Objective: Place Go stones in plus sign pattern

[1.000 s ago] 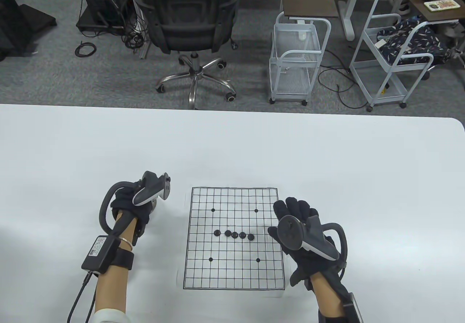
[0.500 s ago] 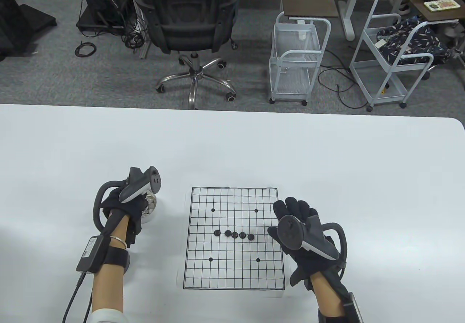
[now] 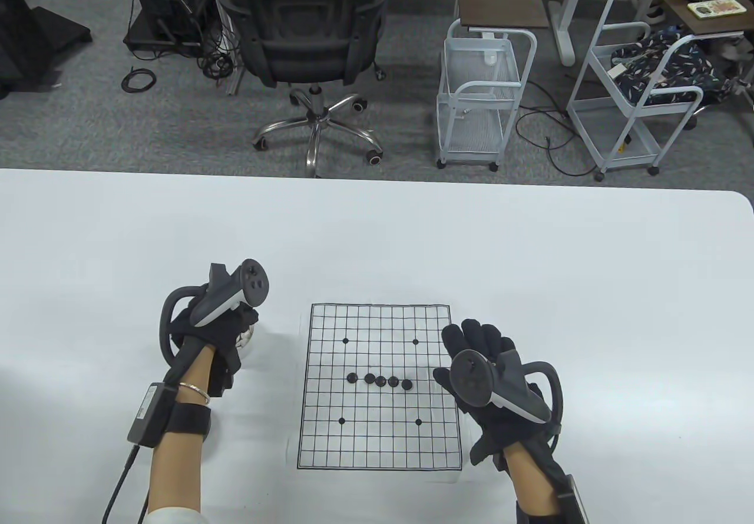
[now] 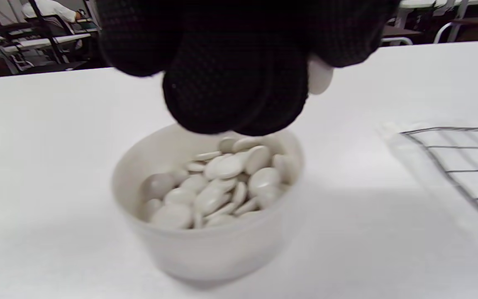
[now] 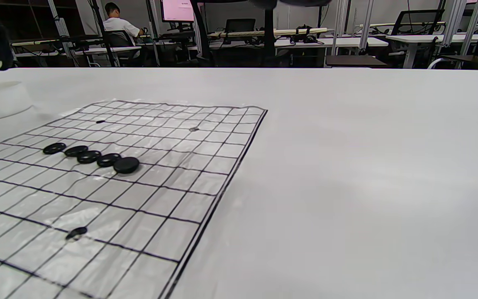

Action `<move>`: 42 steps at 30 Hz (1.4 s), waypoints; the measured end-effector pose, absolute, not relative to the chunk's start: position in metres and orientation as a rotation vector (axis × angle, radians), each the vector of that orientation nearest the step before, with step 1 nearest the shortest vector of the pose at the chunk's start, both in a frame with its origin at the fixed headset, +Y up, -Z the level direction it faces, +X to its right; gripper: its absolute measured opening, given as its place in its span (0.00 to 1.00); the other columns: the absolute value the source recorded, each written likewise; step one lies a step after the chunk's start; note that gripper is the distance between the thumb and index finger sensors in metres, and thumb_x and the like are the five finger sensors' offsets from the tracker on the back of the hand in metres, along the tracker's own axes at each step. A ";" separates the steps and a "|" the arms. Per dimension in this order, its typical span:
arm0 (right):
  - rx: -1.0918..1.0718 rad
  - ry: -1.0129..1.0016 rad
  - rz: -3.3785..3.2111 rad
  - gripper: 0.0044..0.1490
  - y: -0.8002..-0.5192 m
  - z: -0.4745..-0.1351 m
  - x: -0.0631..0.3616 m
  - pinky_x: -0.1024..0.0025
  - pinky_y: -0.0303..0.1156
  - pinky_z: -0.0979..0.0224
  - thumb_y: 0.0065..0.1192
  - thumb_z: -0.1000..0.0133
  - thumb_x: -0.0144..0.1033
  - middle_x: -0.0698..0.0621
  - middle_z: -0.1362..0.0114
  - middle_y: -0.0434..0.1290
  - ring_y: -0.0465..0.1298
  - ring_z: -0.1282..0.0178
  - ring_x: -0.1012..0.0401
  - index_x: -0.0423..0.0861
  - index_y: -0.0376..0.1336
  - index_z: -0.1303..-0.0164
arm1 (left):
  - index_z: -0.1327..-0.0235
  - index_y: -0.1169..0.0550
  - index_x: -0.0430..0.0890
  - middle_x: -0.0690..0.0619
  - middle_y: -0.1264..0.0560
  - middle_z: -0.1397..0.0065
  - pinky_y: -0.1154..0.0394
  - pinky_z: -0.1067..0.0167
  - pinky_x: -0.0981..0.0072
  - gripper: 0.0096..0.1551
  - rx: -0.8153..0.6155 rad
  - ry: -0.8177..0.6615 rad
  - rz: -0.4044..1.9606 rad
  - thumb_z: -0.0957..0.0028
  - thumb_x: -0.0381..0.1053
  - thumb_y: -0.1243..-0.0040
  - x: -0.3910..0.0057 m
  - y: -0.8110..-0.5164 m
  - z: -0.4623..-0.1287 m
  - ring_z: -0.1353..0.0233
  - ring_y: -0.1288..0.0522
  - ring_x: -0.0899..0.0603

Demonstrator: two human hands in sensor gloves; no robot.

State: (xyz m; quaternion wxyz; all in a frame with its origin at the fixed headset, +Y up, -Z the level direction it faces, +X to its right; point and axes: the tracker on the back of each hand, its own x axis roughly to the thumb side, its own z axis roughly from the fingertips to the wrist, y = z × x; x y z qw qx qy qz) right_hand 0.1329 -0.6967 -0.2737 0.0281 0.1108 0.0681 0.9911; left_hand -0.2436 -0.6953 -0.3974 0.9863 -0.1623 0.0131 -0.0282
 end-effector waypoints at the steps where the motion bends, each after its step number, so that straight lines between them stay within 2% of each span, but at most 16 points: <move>1: 0.342 0.210 3.059 0.47 -0.697 -0.274 0.133 0.43 0.47 0.18 0.38 0.37 0.58 0.36 0.11 0.46 0.48 0.13 0.36 0.46 0.41 0.12 | 0.51 0.17 0.51 0.57 0.12 0.56 0.20 0.46 0.63 0.22 -0.323 -0.001 -0.025 0.50 0.58 0.45 -0.238 -0.694 -0.397 0.61 0.14 0.58; 5: 0.362 0.193 3.052 0.47 -0.697 -0.274 0.133 0.43 0.47 0.18 0.38 0.37 0.58 0.36 0.11 0.46 0.49 0.13 0.36 0.46 0.41 0.12 | 0.51 0.16 0.52 0.58 0.11 0.57 0.20 0.46 0.63 0.22 -0.330 -0.086 0.080 0.50 0.59 0.45 -0.205 -0.695 -0.395 0.61 0.14 0.58; 10: 0.368 0.181 3.056 0.47 -0.697 -0.273 0.132 0.43 0.47 0.18 0.38 0.37 0.58 0.36 0.11 0.46 0.49 0.13 0.36 0.46 0.41 0.12 | 0.51 0.17 0.52 0.59 0.12 0.57 0.20 0.45 0.63 0.22 -0.385 -0.223 0.151 0.49 0.59 0.46 -0.145 -0.710 -0.395 0.61 0.15 0.58; 16: 0.367 0.177 3.057 0.47 -0.697 -0.272 0.132 0.43 0.47 0.18 0.39 0.37 0.58 0.36 0.11 0.47 0.49 0.13 0.36 0.46 0.41 0.12 | 0.52 0.17 0.52 0.59 0.13 0.59 0.20 0.46 0.63 0.22 -0.445 -0.338 0.082 0.49 0.59 0.46 -0.078 -0.733 -0.393 0.62 0.16 0.58; 19: 0.364 0.176 3.062 0.47 -0.697 -0.272 0.132 0.43 0.47 0.18 0.39 0.37 0.58 0.36 0.11 0.47 0.49 0.13 0.36 0.46 0.41 0.12 | 0.53 0.16 0.52 0.59 0.13 0.60 0.20 0.47 0.63 0.21 -0.461 -0.368 0.027 0.50 0.60 0.45 -0.058 -0.743 -0.392 0.64 0.17 0.58; 34: 0.369 0.191 3.057 0.47 -0.699 -0.273 0.134 0.43 0.47 0.18 0.39 0.37 0.58 0.36 0.11 0.46 0.49 0.13 0.36 0.46 0.41 0.12 | 0.57 0.16 0.52 0.59 0.13 0.63 0.20 0.49 0.63 0.21 -0.445 -0.420 -0.125 0.53 0.61 0.43 -0.046 -0.756 -0.382 0.66 0.18 0.58; 42: 0.369 0.195 3.057 0.47 -0.697 -0.272 0.134 0.43 0.47 0.18 0.39 0.37 0.58 0.36 0.11 0.46 0.49 0.13 0.36 0.46 0.41 0.12 | 0.58 0.18 0.57 0.60 0.14 0.61 0.21 0.46 0.62 0.21 -0.405 -0.415 -0.229 0.56 0.66 0.44 -0.045 -0.758 -0.376 0.63 0.18 0.58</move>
